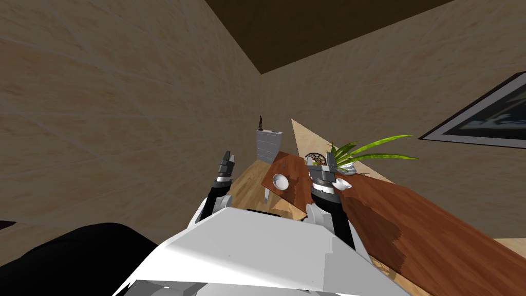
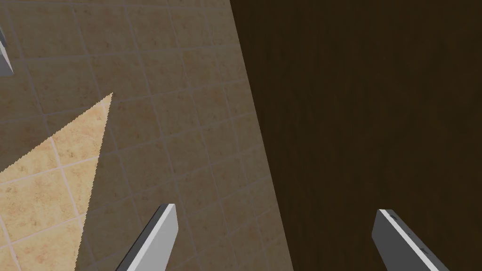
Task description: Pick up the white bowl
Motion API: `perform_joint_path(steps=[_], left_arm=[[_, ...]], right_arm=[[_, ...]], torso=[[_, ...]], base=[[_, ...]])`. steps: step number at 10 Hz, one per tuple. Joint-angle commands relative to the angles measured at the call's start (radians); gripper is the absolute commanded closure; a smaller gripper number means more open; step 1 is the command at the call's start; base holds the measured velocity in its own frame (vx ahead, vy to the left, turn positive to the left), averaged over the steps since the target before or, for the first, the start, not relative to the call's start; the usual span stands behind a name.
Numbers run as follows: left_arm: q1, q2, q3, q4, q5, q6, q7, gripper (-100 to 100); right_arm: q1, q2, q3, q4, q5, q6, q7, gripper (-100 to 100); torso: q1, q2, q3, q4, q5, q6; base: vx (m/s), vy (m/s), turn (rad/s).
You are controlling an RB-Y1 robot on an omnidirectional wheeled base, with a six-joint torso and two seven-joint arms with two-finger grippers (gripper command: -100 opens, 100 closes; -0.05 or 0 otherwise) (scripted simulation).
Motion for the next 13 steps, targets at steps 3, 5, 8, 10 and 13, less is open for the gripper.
perform_joint_path(steps=[3, 5, 8, 10, 13], left_arm=[[0.0, 0.0, 0.0, 0.0, 0.0, 0.0, 0.0, 0], [0.0, 0.0, 0.0, 0.0, 0.0, 0.0, 0.0, 0], [0.0, 0.0, 0.0, 0.0, 0.0, 0.0, 0.0, 0], [0.0, 0.0, 0.0, 0.0, 0.0, 0.0, 0.0, 0], [0.0, 0.0, 0.0, 0.0, 0.0, 0.0, 0.0, 0]], right_arm=[[-0.006, -0.09, 0.02, 0.028, 0.016, -0.003, 0.014, -100], [-0.012, -0.153, 0.038, 0.053, 0.028, -0.002, 0.028, -100], [-0.02, -0.227, 0.063, 0.086, 0.042, 0.001, 0.047, -100], [-0.026, -0.268, 0.077, 0.105, 0.05, 0.005, 0.058, -100], [-0.038, -0.357, 0.11, 0.149, 0.066, 0.015, 0.084, -100]], torso=[[0.0, 0.007, 0.004, 0.002, 0.0, 0.0], [0.002, 0.01, 0.006, 0.002, 0.0, 0.0], [0.002, 0.01, 0.006, 0.002, 0.001, 0.0], [0.002, 0.008, 0.005, 0.002, 0.0, 0.0], [0.003, 0.008, 0.005, 0.002, 0.001, 0.0]], base=[[-0.119, 0.006, 0.008], [-0.161, 0.043, 0.013], [-0.14, 0.037, 0.014], [-0.112, 0.035, 0.02], [-0.116, 0.041, 0.026]])
